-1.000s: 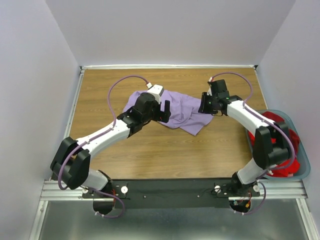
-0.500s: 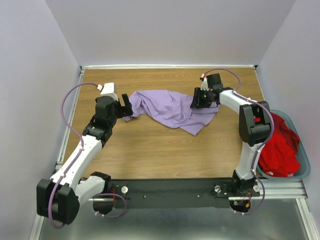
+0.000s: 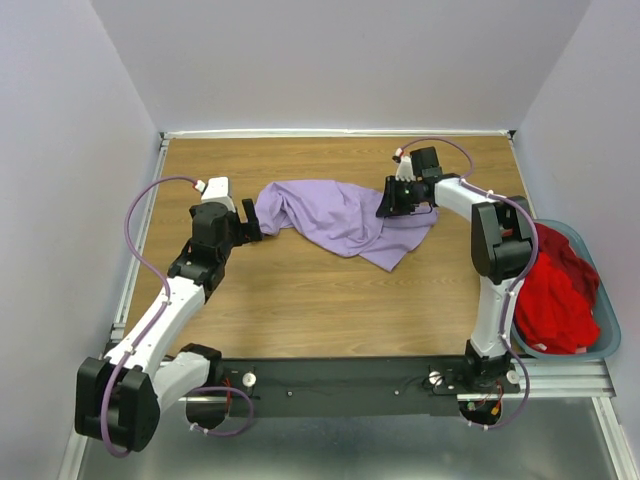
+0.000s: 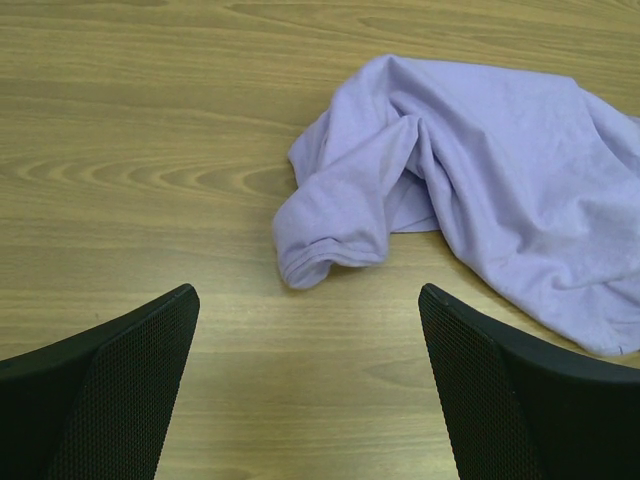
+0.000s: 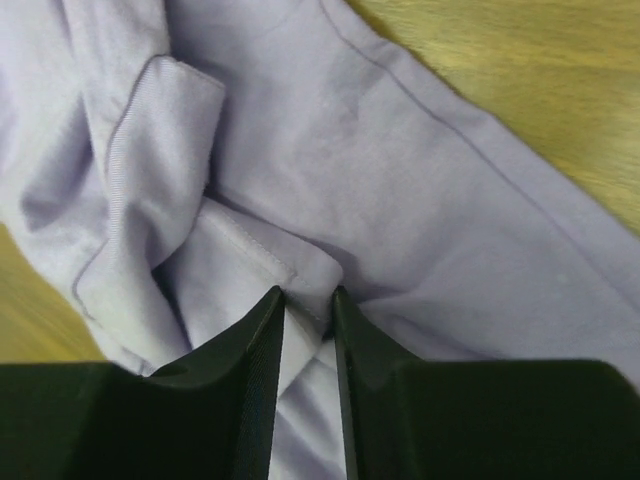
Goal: Fold and stack the t-shirts
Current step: Flatten the tshirt out
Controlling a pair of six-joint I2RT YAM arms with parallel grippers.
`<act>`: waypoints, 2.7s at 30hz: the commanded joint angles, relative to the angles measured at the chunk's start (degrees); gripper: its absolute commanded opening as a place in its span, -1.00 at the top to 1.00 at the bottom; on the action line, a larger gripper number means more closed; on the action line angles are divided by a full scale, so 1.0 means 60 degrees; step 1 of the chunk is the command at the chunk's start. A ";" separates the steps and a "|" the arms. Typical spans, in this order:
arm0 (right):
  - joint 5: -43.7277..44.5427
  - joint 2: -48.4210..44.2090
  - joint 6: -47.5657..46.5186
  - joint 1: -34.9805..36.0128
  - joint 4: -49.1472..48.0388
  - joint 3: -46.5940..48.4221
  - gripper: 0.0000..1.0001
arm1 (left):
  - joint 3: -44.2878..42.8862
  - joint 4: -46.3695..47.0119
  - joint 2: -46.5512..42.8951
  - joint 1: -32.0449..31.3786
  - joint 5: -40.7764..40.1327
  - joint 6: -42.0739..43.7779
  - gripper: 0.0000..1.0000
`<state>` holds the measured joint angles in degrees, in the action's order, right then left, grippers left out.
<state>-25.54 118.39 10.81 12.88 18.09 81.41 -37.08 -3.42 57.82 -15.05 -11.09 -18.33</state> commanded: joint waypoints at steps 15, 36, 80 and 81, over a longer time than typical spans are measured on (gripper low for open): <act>-0.1458 -0.2605 0.0161 0.1611 0.0003 -0.1247 0.99 | -0.0221 0.0175 0.0133 0.0091 -0.0319 0.0096 -0.97; 0.1926 -0.3865 0.1288 0.6278 -0.0012 -0.1891 0.08 | -0.0177 0.0028 0.0031 0.0325 -0.0452 -0.0110 -0.97; 0.2440 -0.3545 0.1976 0.0110 -0.0803 -0.5158 0.20 | -0.3764 0.0235 0.6652 0.0192 -0.2615 -0.2412 0.78; 0.2440 -0.3574 0.2050 -0.0066 -0.0803 -0.5261 0.21 | -0.4013 0.0175 0.6623 0.0295 -0.2880 -0.2163 0.96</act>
<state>-13.06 96.38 21.08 15.81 14.22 52.42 -55.35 -0.75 97.56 -15.75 -18.87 -35.79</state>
